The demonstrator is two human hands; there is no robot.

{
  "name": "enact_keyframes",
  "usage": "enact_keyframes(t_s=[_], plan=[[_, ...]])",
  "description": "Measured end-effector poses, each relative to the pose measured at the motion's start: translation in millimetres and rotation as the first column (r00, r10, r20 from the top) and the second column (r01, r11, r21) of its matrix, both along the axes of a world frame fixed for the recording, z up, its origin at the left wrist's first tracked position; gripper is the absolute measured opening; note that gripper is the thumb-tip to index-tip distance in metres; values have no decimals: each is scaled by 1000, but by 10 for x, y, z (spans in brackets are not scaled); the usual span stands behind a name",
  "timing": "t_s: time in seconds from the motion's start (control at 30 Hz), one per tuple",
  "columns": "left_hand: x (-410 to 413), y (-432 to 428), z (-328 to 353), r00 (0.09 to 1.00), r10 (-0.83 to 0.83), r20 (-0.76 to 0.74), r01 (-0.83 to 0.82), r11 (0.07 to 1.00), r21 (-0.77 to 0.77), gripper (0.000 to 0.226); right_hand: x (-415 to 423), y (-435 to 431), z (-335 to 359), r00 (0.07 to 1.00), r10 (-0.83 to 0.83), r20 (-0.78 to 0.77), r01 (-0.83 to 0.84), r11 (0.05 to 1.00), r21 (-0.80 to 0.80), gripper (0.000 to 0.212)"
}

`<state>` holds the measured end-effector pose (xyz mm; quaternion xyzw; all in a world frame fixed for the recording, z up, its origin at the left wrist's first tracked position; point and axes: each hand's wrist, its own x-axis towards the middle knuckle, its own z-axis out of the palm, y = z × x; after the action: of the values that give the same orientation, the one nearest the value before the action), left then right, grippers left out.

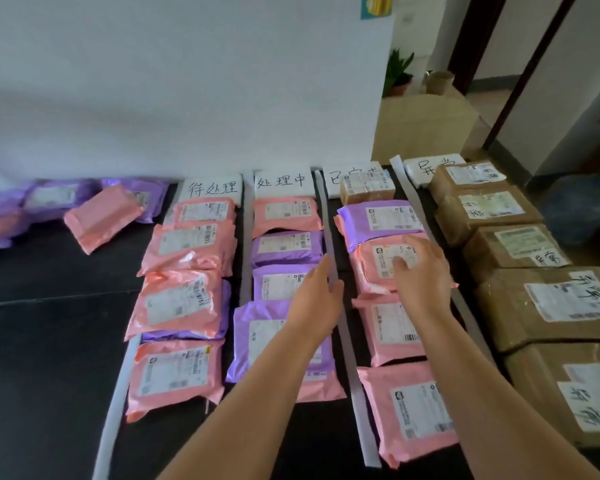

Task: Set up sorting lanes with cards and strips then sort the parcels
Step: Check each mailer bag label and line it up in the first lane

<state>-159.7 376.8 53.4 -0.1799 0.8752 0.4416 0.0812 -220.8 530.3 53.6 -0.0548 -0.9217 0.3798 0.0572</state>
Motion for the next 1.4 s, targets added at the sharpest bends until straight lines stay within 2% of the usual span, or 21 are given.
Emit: enact_keyframes(t_s=[0.17, 0.33, 0.4, 0.5, 0.6, 0.67, 0.87, 1.1, 1.3, 1.4], plan=[[406, -571, 155, 992, 65, -106, -76, 992, -103, 55, 348, -615, 233, 987, 141, -76, -143, 989, -23, 37], [1061, -1285, 319, 971, 169, -166, -187, 977, -98, 47, 923, -1350, 345, 965, 254, -57, -257, 965, -58, 40], [1431, -1641, 365, 958, 235, -162, -251, 964, -88, 52, 1236, -1744, 363, 954, 292, -64, -296, 953, -59, 40], [2050, -2197, 413, 945, 296, -140, -315, 937, -150, 53, 1829, -2405, 339, 927, 369, -64, -373, 925, -71, 34], [2665, -2745, 453, 905, 391, -167, -415, 898, -146, 49, 2403, -3053, 305, 908, 418, -34, -419, 901, -109, 36], [3054, -3063, 486, 882, 444, -158, -466, 872, -152, 56, 2722, -3436, 292, 896, 444, -26, -444, 890, -106, 37], [3877, -3811, 556, 855, 478, -200, -512, 839, -185, 57, 3407, -4300, 364, 858, 512, -34, -511, 849, -135, 39], [3915, -4453, 473, 832, 512, -216, -546, 825, -147, 57, 3342, -4927, 401, 831, 556, -9, -553, 824, -124, 40], [3531, -5143, 439, 845, 496, -197, -529, 829, -181, 55, 2941, -5589, 339, 832, 554, 36, -536, 818, -209, 42], [3283, -5532, 489, 849, 498, -176, -526, 826, -202, 55, 2678, -5949, 337, 833, 550, 63, -529, 824, -204, 42]])
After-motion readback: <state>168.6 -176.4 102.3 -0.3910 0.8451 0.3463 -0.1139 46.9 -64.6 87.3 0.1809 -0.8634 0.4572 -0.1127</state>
